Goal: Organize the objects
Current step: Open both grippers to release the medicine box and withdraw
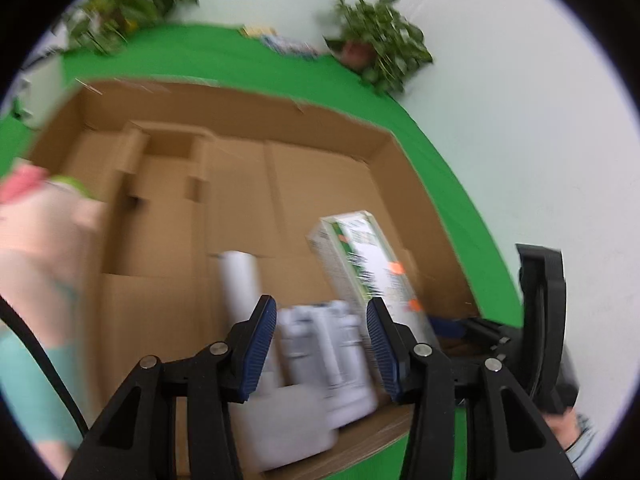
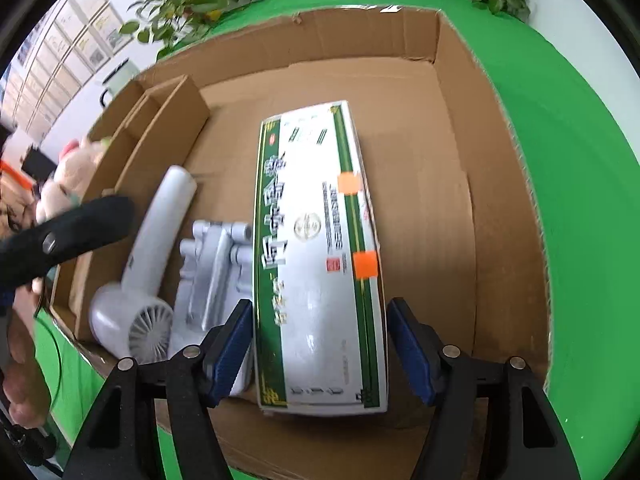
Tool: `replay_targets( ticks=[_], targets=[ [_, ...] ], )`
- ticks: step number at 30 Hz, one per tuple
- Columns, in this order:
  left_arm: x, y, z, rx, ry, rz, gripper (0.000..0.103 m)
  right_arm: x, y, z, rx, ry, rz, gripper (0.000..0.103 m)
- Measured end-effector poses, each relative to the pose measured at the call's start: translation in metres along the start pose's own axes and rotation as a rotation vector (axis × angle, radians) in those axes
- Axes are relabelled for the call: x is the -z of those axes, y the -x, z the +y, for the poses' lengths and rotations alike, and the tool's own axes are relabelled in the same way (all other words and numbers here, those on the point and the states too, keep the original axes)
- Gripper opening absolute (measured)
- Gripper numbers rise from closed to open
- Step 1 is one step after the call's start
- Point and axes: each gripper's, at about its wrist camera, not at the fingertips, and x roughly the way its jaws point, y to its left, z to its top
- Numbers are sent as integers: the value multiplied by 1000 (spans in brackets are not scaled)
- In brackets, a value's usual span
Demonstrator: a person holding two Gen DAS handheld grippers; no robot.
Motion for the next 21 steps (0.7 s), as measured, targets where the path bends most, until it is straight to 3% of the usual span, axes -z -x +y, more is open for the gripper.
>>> replay_targets(
  ticks=[5, 7, 12, 17, 21],
  targets=[
    [24, 61, 21, -105, -18, -141, 45, 3, 2, 1, -19, -26, 19, 64],
    [15, 70, 33, -152, -29, -187, 45, 9, 0, 6, -43, -37, 40, 66],
    [32, 120, 68, -250, -10, -260, 45, 16, -2, 5, -15, -29, 68, 67],
    [48, 134, 102, -318, 39, -276, 45, 26, 27, 6, 10, -26, -64, 67],
    [64, 137, 132, -342, 92, -277, 45, 44, 70, 7, 53, 17, -223, 76]
  ],
)
